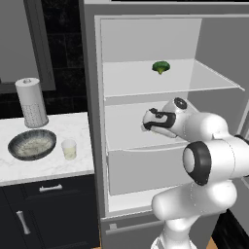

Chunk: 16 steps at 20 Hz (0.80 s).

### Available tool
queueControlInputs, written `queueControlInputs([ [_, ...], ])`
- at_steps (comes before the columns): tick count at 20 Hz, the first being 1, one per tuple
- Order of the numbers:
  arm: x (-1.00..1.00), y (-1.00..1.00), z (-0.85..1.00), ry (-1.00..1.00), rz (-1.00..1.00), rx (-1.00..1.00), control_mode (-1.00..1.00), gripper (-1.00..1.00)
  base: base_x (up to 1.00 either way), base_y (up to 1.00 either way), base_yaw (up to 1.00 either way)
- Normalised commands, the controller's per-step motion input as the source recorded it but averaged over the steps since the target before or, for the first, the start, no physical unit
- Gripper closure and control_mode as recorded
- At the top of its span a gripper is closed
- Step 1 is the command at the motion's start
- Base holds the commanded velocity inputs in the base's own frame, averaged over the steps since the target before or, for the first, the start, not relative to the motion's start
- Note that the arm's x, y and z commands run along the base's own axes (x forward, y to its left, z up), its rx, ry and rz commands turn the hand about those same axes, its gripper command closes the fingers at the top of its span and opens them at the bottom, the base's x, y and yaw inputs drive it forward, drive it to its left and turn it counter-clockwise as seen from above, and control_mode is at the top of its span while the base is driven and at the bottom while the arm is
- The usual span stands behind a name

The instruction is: Grab a lemon wedge from the fridge and one ice cube from the ice bowl, and put them in the glass of lemonade.

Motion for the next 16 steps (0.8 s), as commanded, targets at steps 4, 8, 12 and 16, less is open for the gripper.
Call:
queueControlInputs([
  [4, -0.75, -0.09, 0.04, -0.03, -0.04, 0.01, -1.0, 1.0, 0.0, 0.0, 0.0],
  [8, -1.0, -0.29, 0.16, -0.09, -0.04, 0.04, -1.0, 1.0, 0.0, 0.0, 0.0],
  [12, -0.87, -0.39, 0.54, -0.03, -0.03, 0.01, -1.0, 1.0, 0.0, 0.0, 0.0],
  [16, -0.59, -0.33, 1.0, 0.09, 0.0, 0.0, -1.0, 1.0, 0.0, 0.0, 0.0],
])
